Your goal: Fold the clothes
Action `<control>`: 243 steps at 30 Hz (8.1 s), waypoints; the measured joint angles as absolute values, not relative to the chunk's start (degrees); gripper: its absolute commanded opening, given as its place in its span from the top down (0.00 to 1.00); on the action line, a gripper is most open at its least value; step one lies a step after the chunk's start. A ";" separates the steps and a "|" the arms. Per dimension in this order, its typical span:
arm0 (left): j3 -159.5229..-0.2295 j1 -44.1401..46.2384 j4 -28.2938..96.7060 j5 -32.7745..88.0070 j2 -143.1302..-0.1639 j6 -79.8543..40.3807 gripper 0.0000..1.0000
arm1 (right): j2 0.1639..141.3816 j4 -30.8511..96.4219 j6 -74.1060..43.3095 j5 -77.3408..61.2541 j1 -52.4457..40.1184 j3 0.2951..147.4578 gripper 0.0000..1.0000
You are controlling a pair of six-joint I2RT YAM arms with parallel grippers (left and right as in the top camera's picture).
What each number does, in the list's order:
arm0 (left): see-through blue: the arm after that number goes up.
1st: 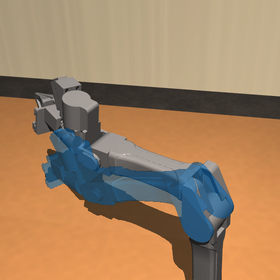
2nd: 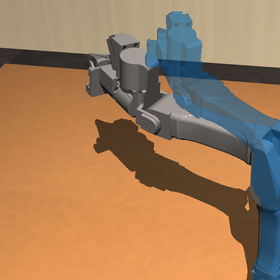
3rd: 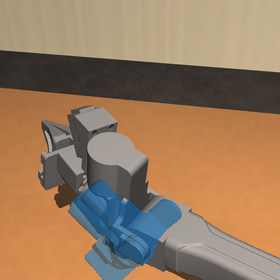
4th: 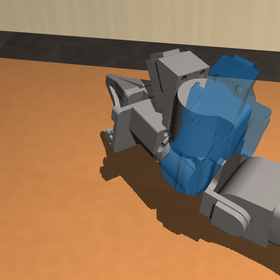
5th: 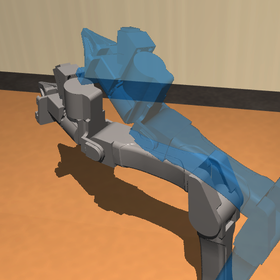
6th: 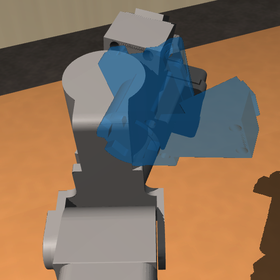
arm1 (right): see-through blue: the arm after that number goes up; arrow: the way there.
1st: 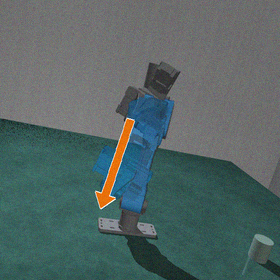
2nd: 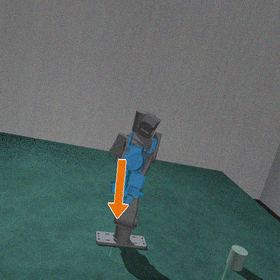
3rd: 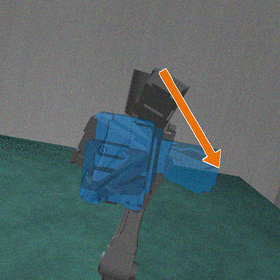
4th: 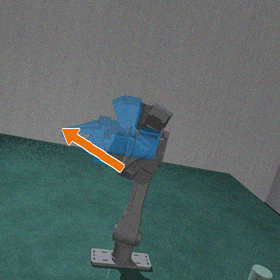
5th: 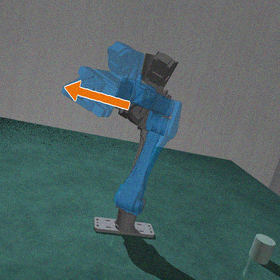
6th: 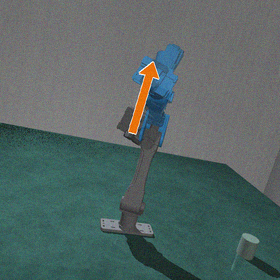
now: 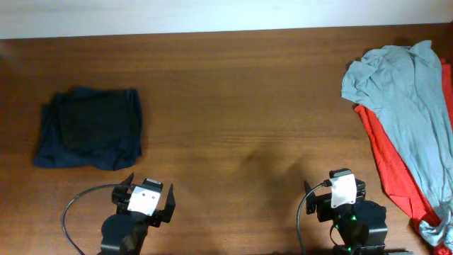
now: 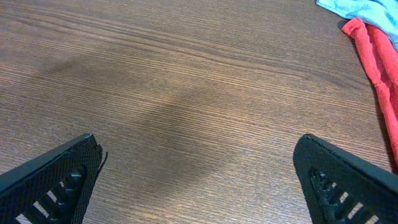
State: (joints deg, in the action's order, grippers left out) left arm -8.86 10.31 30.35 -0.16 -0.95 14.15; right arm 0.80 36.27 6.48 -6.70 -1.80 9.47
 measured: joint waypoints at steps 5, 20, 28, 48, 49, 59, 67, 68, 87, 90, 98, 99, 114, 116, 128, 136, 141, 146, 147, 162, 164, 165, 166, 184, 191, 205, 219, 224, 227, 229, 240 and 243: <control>-8.86 10.31 30.35 -0.16 -0.95 14.15 0.01 | 0.80 36.27 6.50 -6.70 -1.80 9.47 0.02; -8.86 10.31 30.35 -0.14 -0.95 14.15 0.01 | 0.80 36.27 6.46 -6.70 -1.80 9.47 0.01; -8.86 10.31 30.35 -0.16 -0.95 14.15 0.01 | 0.80 36.29 6.48 -6.70 -1.80 9.47 0.02; -8.82 10.31 27.88 0.78 -0.95 14.15 0.01 | 0.80 29.06 5.76 -9.19 -1.78 9.15 0.01; -8.82 10.28 27.33 2.50 -0.95 14.17 0.01 | 0.78 26.28 4.38 -12.45 -1.80 9.17 0.01; -8.88 10.24 12.86 19.16 -1.02 12.78 0.01 | 0.80 14.63 -3.62 -33.82 -1.80 9.21 0.02; -22.94 10.24 12.64 19.31 -14.26 10.66 0.01 | 6.98 19.35 -7.97 -29.82 -1.80 21.71 0.02; -26.17 10.24 14.11 19.09 -17.23 10.66 0.01 | 8.82 21.17 -8.08 -28.67 -1.80 24.25 0.01; -76.73 10.24 48.69 18.48 -65.80 10.02 0.01 | 56.45 57.65 -8.95 -15.31 -0.45 69.38 0.01; -76.73 10.24 49.69 18.70 -67.00 10.02 0.01 | 61.01 61.49 -13.34 -11.33 4.93 69.80 0.01; -76.73 10.24 49.95 18.70 -67.09 10.02 0.01 | 72.07 66.74 -21.06 -7.05 30.76 70.28 0.06; -76.73 10.24 50.09 18.70 -67.09 10.02 0.01 | 73.08 67.07 -21.56 -6.83 34.09 70.30 0.07; -76.73 10.24 53.87 18.74 -69.58 9.21 0.01 | 83.11 67.79 -28.47 -1.45 61.76 70.39 0.17; -76.73 10.24 54.50 18.74 -69.95 9.13 0.01 | 84.88 68.05 -29.63 1.56 62.13 70.39 0.17; -76.73 10.26 56.18 18.90 -70.11 8.93 0.00 | 86.76 65.10 -32.62 9.45 67.33 70.41 0.19; -76.73 10.26 56.21 18.92 -70.11 8.93 0.01 | 92.20 64.20 -32.73 11.97 67.59 70.43 0.20; -76.73 10.26 56.53 18.90 -70.11 8.93 0.01 | 93.86 63.24 -32.75 13.47 67.64 70.43 0.19; -76.73 10.26 57.87 18.90 -70.11 8.93 0.01 | 93.95 61.30 -32.75 15.29 67.64 70.46 0.20; -76.73 10.26 58.06 18.90 -70.11 8.93 0.01 | 93.97 60.73 -32.75 15.55 67.64 70.46 0.20; -76.73 10.26 59.13 18.92 -70.11 8.93 0.01 | 99.61 59.07 -33.06 16.23 67.64 70.50 0.66; -76.73 10.26 59.13 18.92 -70.11 8.91 0.01 | 99.61 58.81 -32.82 16.32 67.64 70.50 0.96; -76.73 10.26 59.13 18.92 -70.11 8.91 0.01 | 99.61 58.78 -32.88 16.34 67.64 70.50 0.96; -76.73 10.26 59.16 18.90 -70.11 8.91 0.01 | 99.61 58.76 -32.91 16.29 67.64 70.52 0.96; -76.73 10.26 58.61 18.92 -70.11 8.91 0.01 | 81.21 57.21 -30.22 -31.57 59.20 78.72 0.96; -76.73 10.26 57.32 18.92 -70.11 8.91 0.01 | 69.28 53.15 -23.40 -36.53 40.29 82.37 0.96; -76.73 10.26 53.39 24.71 -70.11 8.73 0.01 | 59.22 45.74 -19.09 -35.27 15.14 84.23 0.96; -76.73 22.15 50.89 31.24 -70.11 14.98 0.01 | 62.83 27.64 -31.68 -33.61 2.31 84.23 0.96; -76.73 27.73 48.47 28.73 -70.11 16.82 0.01 | 65.04 24.08 -34.61 -31.97 -2.35 84.23 0.96; -76.73 29.54 46.59 27.07 -70.11 17.43 0.01 | 65.45 22.24 -35.86 -31.53 -4.97 84.23 0.96; -76.73 30.22 45.84 25.71 -70.11 17.85 0.01 | 65.41 21.02 -36.25 -31.33 -6.81 84.23 0.96; -76.73 30.89 43.31 23.31 -73.34 18.11 0.01 | 64.45 16.19 -37.52 -31.31 -14.61 84.23 0.96; -76.73 32.12 42.81 23.31 -74.02 18.13 0.01 | 64.34 15.99 -37.98 -31.29 -14.85 84.23 0.96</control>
State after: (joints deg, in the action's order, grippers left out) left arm -76.73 32.12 42.81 23.31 -74.02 18.13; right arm 64.34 15.99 -37.98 -31.29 -14.85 84.23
